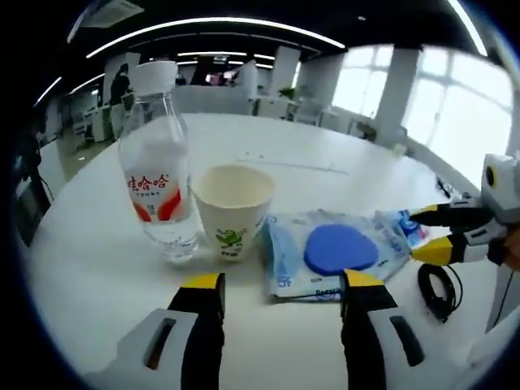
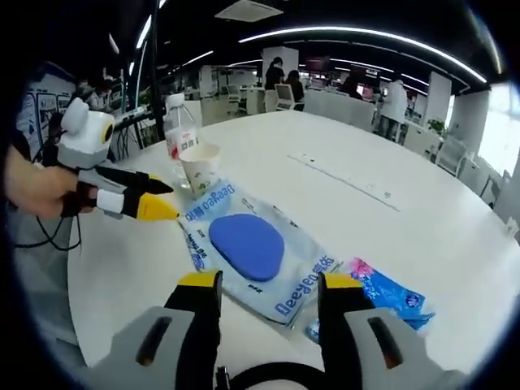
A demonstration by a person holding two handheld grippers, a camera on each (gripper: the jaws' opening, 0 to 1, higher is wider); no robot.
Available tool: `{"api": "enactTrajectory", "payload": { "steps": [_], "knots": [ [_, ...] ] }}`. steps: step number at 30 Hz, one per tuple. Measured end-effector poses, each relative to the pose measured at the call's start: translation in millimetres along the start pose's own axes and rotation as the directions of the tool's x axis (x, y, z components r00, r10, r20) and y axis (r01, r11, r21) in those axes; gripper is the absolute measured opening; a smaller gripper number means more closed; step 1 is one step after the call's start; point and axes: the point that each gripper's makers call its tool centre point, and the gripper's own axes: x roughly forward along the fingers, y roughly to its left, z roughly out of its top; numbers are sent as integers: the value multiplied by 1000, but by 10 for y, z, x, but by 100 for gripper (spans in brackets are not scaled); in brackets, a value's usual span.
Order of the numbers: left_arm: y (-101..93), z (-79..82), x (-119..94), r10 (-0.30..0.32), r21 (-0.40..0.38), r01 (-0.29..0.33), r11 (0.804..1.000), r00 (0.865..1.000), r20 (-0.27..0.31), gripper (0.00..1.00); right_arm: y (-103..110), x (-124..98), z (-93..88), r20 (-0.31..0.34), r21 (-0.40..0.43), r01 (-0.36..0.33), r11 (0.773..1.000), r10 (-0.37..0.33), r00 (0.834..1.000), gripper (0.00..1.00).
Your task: Arrange the tabletop items into an orderly group along one side of the table until the central work area is clear of visible clutter.
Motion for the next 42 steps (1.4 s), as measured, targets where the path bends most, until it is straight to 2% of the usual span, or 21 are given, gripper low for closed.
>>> {"api": "enactTrajectory", "payload": {
  "steps": [3,4,8,11,18,25,30,38,42],
  "knots": [
    [15,55,-62,17,-8,-17,1000,1000,19,68,-4,-43,11,15,46,2,999,-3,1000,65],
    [41,71,-74,20,-11,-20,1000,999,25,71,-12,-48,20,23,57,4,998,-5,1000,67],
    [10,123,-129,3,-16,-2,1000,999,42,84,-27,-135,33,41,80,10,997,-13,999,69],
    [18,129,-141,-9,3,9,1000,999,42,88,-47,-183,18,40,85,18,996,-21,999,70],
    [35,186,-211,-6,5,6,1000,999,42,93,-82,-306,-27,44,121,34,992,-40,998,71],
    [-51,198,-331,-30,6,30,1000,999,42,93,-84,-473,-69,55,143,46,989,-54,997,71],
    [-55,225,-419,-47,15,47,999,998,42,94,-123,-592,-174,47,175,58,983,-68,997,71],
    [-49,167,-558,-54,25,53,998,998,35,93,-150,-748,-236,61,215,71,974,-86,994,71],
    [-65,115,-694,-53,29,52,998,998,42,92,-133,-810,-275,63,227,67,972,-84,995,71]
  ]
}}
